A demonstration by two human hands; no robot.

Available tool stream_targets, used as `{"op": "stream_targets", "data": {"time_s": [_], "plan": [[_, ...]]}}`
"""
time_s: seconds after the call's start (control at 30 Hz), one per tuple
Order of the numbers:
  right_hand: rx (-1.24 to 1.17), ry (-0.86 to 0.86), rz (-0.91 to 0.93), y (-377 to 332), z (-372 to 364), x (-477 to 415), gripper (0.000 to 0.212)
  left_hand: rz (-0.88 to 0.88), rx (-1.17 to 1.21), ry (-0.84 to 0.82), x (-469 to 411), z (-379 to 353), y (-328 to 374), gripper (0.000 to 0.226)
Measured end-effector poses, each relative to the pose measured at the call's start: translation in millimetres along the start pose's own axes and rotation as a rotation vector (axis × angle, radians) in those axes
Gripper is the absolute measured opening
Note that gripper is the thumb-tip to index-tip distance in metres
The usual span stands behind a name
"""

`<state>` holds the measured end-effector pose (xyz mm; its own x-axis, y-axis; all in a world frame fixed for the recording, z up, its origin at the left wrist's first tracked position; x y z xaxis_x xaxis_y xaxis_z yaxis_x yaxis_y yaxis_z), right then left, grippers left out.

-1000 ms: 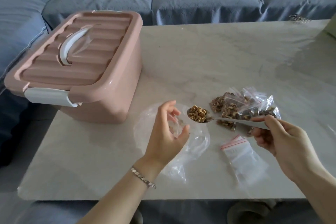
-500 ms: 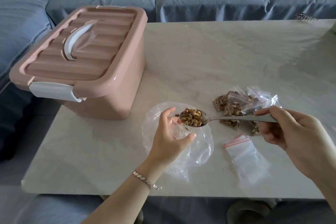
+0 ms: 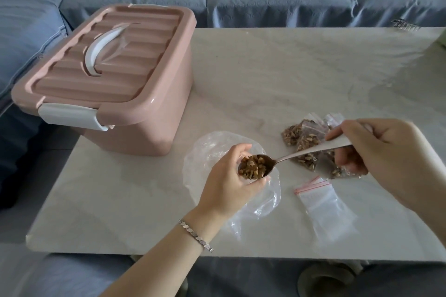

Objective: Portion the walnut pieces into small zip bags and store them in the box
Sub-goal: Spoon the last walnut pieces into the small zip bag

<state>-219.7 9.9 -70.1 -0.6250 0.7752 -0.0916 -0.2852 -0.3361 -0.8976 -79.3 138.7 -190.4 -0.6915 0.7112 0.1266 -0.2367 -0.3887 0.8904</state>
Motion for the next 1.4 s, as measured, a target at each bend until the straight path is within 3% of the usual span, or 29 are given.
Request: {"op": "stream_targets", "data": {"time_s": [0.23,0.4,0.5,0.6,0.7,0.77,0.93,1.07,1.13,1.27,1.4], "plan": [[0.365,-0.155,0.336,-42,-16,11,0.039,0.06,0.004,-0.01,3,0,4,0.066],[0.593,-0.147,0.549,-38,-17,17,0.042,0.042,0.024,0.021,4,0,4,0.066],[0.446,-0.067,0.578,-33,-6,22,0.033,-0.015,0.044,0.052,3,0,5,0.061],[0.13,0.033,0.45,-17,14,14,0.037,-0.091,0.177,0.211,3,10,12,0.052],[0.046,0.102,0.371,8,22,7,0.04,-0.111,0.373,0.375,2,34,25,0.044],[0.017,0.099,0.353,28,12,9,0.03,-0.104,0.385,0.439,0,54,31,0.037],[0.112,-0.072,0.335,70,-29,19,0.017,0.164,-0.095,0.296,-23,78,20,0.03],[0.224,-0.052,0.417,82,-39,23,0.025,0.262,-0.445,0.117,-44,64,1,0.046],[0.248,-0.005,0.442,85,-39,21,0.036,0.315,-0.509,0.042,-55,57,-3,0.057],[0.296,0.035,0.44,95,-40,17,0.032,0.327,-0.635,0.026,-74,45,9,0.071],[0.257,0.017,0.435,103,-44,12,0.026,0.3,-0.693,-0.09,-92,36,16,0.052]]}}
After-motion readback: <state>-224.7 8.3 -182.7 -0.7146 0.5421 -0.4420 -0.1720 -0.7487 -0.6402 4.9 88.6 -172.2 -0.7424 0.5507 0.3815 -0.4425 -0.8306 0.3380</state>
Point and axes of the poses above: each hand's wrist, its own x-axis away from the middle knuckle, its own z-axis out of the back of the hand, y = z × x, the point moved 1 cm from there along -x, towards the middle knuckle, and after that the axes turned 11 degrees about z, right-handed, at the moved point
